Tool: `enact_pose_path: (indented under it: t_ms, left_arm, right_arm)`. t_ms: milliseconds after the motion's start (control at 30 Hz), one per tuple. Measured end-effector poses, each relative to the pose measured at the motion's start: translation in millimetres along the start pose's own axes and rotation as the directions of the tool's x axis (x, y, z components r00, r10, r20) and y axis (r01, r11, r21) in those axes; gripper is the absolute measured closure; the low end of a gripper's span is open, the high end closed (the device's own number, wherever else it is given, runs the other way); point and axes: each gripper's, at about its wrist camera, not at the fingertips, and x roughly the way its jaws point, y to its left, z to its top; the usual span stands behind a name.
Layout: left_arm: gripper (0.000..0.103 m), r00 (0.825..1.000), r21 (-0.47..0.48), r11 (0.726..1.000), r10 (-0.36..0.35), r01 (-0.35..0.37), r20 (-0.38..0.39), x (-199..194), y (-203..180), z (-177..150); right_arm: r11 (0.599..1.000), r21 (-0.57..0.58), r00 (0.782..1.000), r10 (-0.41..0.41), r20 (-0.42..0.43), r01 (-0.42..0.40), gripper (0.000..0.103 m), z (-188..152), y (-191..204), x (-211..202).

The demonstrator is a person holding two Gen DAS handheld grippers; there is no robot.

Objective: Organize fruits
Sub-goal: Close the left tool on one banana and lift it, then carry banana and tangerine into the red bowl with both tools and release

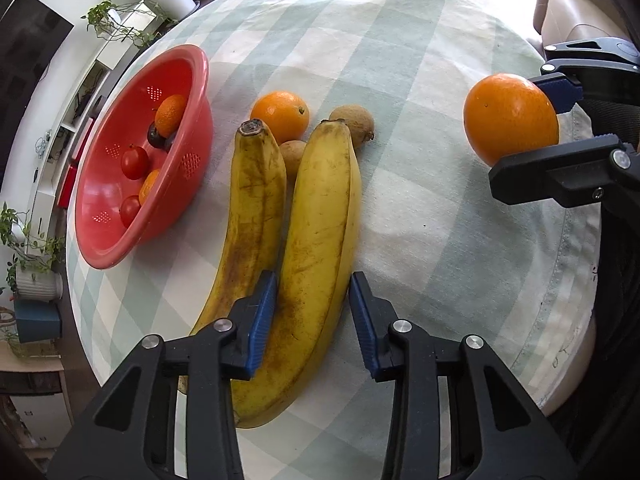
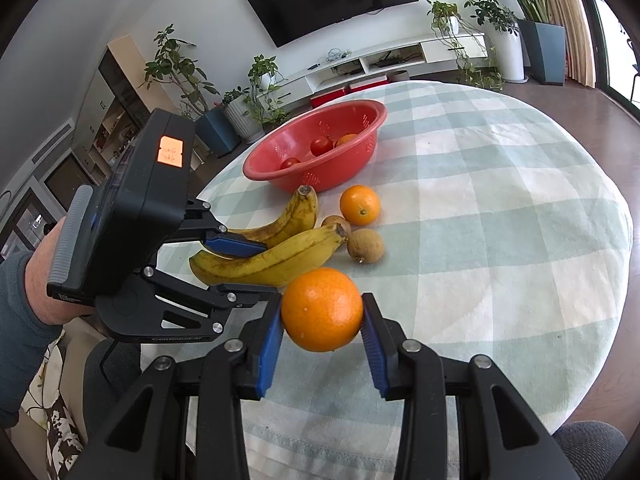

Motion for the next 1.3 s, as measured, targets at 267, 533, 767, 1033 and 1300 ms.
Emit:
enact_pose_path:
  t_ms: [267, 533, 767, 1033, 1300]
  left_arm:
    - [0.07, 0.988, -0.111, 0.988, -0.093, 0.106, 0.123, -26.9, -11.4, -30.6]
    - [0.071, 0.948, -0.258, 0.932, -0.186, 0.254, 0.259, -55.2, -4.5, -63.6]
    - [0.071, 0.933, -0.31, 0.912, -0.168, 0.269, 0.318, -68.8, 5.8, -78.7]
    - [0.072, 0.91, -0.338, 0.891, -0.166, 0.303, 0.38, -72.3, 12.6, -81.4]
    - [0.072, 0.878, -0.38, 0.855, -0.162, 0.353, 0.451, -93.0, 25.1, -96.2]
  right_arm:
    - [1.0, -0.012, 1.0, -0.007, 0.017, 0.008, 0.063, 2.6, -0.6, -1.7]
    - [0.999, -0.033, 0.999, -0.001, 0.038, 0.002, 0.063, 7.1, 8.1, -12.8]
    - [1.0, -0.026, 0.999, 0.0, 0.038, 0.001, 0.063, 12.6, 7.5, -13.9]
    - [1.0, -0.029, 0.999, -0.002, 0.036, 0.004, 0.063, 11.0, 11.8, -14.1]
    - [1.0, -0.024, 0.999, 0.005, 0.045, -0.004, 0.063, 13.0, 10.8, -20.2]
